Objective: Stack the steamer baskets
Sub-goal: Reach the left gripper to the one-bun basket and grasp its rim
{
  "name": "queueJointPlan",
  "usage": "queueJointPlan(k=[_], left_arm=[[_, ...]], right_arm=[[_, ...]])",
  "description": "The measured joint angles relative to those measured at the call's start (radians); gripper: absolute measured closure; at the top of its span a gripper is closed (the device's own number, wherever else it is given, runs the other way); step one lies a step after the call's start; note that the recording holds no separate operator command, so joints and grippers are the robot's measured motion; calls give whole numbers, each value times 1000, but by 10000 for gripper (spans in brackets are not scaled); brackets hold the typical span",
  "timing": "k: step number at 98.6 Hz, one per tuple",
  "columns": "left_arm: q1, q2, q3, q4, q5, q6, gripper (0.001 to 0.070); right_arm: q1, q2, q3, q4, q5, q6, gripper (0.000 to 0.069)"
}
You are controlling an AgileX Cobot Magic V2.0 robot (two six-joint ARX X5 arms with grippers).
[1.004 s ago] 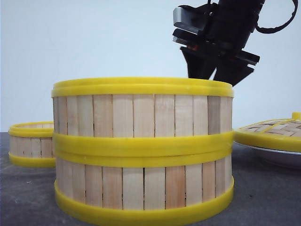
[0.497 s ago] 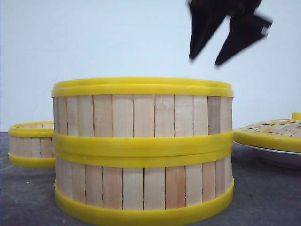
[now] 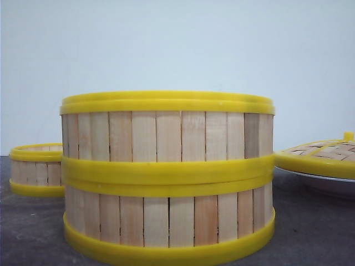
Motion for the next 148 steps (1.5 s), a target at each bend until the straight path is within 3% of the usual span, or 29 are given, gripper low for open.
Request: queueJointPlan(k=[22, 40, 52, 78, 148], left_arm=[[91, 257, 101, 58, -11, 8, 270], [207, 505, 278, -21, -13, 11, 270], [247, 671, 388, -89, -12, 12, 270], [254, 923, 542, -171, -5, 15, 272], [270, 1188, 546, -172, -5, 15, 279]], right_arm=[[0, -17, 0, -20, 0, 0, 304], [0, -13, 0, -19, 0, 0, 304], [2, -13, 0, -19, 0, 0, 304], [2, -13, 0, -19, 0, -1, 304], [2, -3, 0, -19, 0, -11, 304]])
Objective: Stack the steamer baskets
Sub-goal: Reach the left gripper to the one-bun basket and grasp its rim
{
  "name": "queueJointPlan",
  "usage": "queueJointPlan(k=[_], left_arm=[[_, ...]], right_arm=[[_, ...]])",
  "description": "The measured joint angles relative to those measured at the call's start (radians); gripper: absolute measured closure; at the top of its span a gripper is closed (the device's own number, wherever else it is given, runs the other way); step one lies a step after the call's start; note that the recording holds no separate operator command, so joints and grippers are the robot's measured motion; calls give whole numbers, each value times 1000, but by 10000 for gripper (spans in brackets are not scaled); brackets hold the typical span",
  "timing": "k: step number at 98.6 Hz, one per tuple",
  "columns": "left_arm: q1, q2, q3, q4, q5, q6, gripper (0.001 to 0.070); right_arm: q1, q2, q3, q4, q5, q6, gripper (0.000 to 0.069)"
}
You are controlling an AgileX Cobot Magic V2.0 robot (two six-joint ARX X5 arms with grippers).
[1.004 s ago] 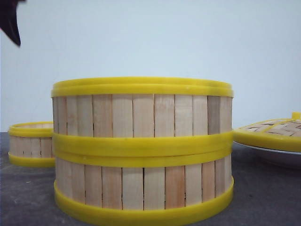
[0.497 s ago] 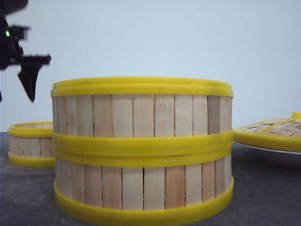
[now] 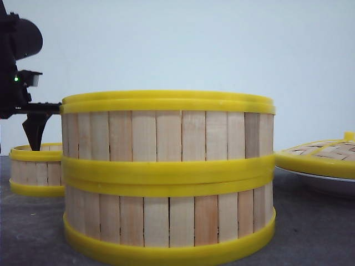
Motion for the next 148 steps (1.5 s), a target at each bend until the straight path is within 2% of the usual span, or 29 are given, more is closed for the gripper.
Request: queueJointPlan(k=[8, 32, 71, 111, 138, 148], left_arm=[[0, 2, 0, 7, 0, 0, 310], [0, 2, 0, 23, 0, -9, 476], [2, 26, 0, 19, 0, -30, 535], [18, 27, 0, 22, 4, -76, 664], [18, 27, 1, 18, 4, -80, 675], [19, 27, 2, 16, 4, -79, 676]], right_arm=[[0, 8, 0, 0, 0, 0, 304], [0, 48, 0, 0, 0, -1, 304], [0, 63, 0, 30, 0, -8, 304], [0, 64, 0, 37, 0, -8, 304], [0, 64, 0, 54, 0, -8, 305], [0, 64, 0, 53, 0, -8, 335]])
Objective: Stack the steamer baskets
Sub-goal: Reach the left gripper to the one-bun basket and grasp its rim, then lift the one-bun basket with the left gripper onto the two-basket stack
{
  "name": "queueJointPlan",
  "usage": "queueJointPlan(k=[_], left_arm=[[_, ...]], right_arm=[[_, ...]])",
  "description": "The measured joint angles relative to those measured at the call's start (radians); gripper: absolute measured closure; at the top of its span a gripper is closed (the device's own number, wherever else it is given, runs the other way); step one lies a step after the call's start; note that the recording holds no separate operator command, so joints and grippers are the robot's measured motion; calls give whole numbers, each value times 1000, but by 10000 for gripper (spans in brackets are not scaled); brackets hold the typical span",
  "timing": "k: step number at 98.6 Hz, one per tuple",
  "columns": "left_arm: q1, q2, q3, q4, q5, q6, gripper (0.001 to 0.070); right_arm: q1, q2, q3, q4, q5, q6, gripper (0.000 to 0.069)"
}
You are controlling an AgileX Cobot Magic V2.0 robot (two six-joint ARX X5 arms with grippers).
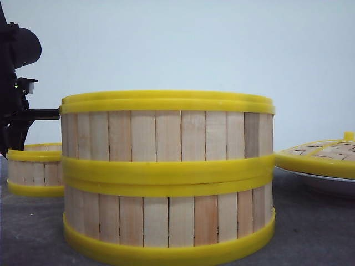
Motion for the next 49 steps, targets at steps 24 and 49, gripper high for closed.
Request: queueJointPlan(k=[24, 49], left_arm=[[28, 0, 27, -38, 48, 3, 679], [68, -21, 142, -123, 132, 7, 679]], right_arm=[[0, 0, 0, 0, 0, 0, 357], [0, -12, 0, 0, 0, 0, 357]])
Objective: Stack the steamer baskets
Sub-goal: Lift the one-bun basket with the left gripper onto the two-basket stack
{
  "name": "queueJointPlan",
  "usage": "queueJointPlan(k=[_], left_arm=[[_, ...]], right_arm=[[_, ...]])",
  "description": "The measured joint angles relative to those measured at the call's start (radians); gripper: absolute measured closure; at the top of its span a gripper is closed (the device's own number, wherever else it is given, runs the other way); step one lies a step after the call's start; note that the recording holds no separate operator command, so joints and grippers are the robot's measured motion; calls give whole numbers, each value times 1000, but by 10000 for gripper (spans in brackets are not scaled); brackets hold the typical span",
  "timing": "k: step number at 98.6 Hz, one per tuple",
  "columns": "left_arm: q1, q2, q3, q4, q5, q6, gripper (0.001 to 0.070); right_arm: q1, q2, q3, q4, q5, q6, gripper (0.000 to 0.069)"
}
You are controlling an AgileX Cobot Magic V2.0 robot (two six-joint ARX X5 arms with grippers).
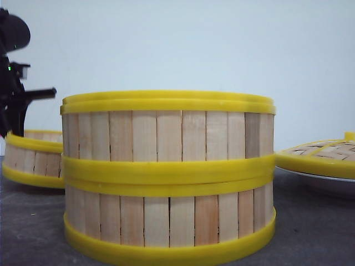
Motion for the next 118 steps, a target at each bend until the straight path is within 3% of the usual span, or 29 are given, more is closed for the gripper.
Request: queueJointPlan(k=[28, 56, 69, 94, 118], left_arm=[[21, -119, 135, -57, 141, 0, 679], [1, -283, 151, -192, 371, 5, 679], [-42, -350, 151, -291, 467, 46, 679], [-189, -399, 151, -426, 465, 117, 679], [-356, -385, 151, -445, 380, 133, 679]], right_arm=[[0, -22, 0, 0, 0, 0, 357], [0, -47, 0, 0, 0, 0, 357], [0, -55, 0, 0, 0, 0, 357], [0, -60, 0, 0, 0, -7, 357], [0, -60, 0, -5, 1, -11, 357]])
